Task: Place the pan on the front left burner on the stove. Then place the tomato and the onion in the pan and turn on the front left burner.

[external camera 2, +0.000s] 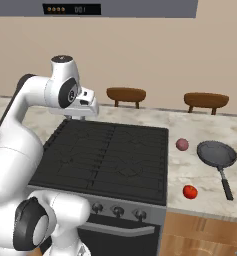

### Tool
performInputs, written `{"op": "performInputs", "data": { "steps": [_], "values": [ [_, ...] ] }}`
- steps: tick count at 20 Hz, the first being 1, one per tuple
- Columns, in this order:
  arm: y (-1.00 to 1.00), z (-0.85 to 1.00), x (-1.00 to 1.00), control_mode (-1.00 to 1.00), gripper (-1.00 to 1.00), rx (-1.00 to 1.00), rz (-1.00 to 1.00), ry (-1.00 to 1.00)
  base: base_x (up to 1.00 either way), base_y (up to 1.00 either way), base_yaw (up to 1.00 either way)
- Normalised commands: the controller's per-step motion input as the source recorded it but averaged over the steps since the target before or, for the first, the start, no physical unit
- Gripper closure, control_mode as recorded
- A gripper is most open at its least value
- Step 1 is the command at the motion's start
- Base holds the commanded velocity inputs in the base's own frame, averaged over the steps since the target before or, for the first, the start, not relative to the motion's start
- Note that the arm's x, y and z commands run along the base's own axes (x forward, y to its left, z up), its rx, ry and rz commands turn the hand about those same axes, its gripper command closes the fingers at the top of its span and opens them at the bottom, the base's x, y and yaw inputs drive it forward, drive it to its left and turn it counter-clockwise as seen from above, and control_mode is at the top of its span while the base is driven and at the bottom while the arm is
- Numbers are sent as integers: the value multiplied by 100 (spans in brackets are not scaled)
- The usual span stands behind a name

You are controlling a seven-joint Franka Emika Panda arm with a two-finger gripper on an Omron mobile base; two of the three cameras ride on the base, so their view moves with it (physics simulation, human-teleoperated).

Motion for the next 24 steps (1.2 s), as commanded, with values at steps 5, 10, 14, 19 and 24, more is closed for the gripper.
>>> {"op": "performInputs", "data": {
  "steps": [5, 10, 14, 19, 24],
  "values": [
    [-1, 0, -6, -100, -100, 0, 0, 0, 0, 0, 0],
    [-23, 0, -1, -100, -100, 1, 0, 0, 0, 0, 0],
    [-34, 0, 0, -100, -100, 0, 0, 0, 0, 0, 0],
    [-45, 0, 0, -100, -100, 0, 0, 0, 0, 0, 0],
    [-52, -4, 0, -100, -100, 0, 0, 0, 0, 0, 0]
  ]
}}
